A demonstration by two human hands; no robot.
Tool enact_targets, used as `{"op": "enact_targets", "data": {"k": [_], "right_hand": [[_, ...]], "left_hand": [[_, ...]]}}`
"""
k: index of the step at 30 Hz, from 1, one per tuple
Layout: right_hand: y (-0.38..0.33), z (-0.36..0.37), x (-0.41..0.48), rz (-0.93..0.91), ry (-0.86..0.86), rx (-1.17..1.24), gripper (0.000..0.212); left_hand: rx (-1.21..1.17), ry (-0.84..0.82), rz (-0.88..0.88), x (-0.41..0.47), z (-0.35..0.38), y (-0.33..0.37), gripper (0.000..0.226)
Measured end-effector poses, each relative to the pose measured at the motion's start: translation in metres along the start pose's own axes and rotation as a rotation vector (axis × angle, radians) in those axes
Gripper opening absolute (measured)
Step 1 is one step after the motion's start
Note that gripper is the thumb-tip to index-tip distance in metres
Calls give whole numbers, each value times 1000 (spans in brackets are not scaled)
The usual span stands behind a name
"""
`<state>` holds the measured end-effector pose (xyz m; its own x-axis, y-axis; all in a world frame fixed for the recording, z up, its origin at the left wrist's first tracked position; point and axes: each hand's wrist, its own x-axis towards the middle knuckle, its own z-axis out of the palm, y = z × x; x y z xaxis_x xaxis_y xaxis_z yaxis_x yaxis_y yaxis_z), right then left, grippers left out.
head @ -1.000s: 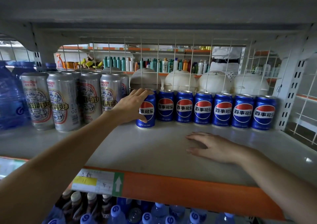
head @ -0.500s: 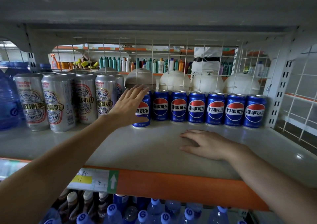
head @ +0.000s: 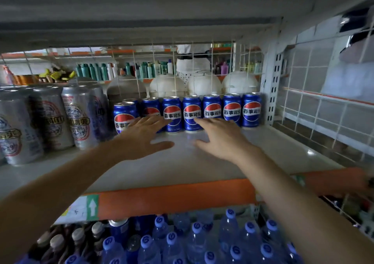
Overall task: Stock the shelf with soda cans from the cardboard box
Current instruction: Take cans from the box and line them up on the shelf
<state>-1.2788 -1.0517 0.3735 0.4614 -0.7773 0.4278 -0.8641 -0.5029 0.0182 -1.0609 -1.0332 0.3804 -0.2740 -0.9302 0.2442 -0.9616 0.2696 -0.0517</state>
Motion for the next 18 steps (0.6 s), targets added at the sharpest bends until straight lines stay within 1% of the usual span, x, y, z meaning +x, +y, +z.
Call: {"op": "enact_targets", "data": {"k": [3, 7, 9, 12, 13, 15, 18], "right_hand": [[16, -12, -24, 45, 26, -39, 66], [51, -21, -72, 194, 5, -110, 68], [67, -25, -100, 279, -9, -115, 67], [84, -35, -144, 420, -33, -87, 65], [87, -39, -159, 456, -37, -83, 65], [92, -48, -188, 510, -16, -74, 65], [97, -62, -231, 594, 33, -78, 65]], "left_hand": [[-107, -38, 68, 10, 4, 21, 82], [-384, -110, 202, 29, 15, 59, 78], [-473, -137, 311, 40, 21, 85, 76], [-546, -134, 480, 53, 22, 134, 85], [-556, -139, 531, 55, 21, 152, 85], [-585, -147, 631, 59, 18, 187, 78], [-643, -107, 762, 57, 15, 237, 76]]}}
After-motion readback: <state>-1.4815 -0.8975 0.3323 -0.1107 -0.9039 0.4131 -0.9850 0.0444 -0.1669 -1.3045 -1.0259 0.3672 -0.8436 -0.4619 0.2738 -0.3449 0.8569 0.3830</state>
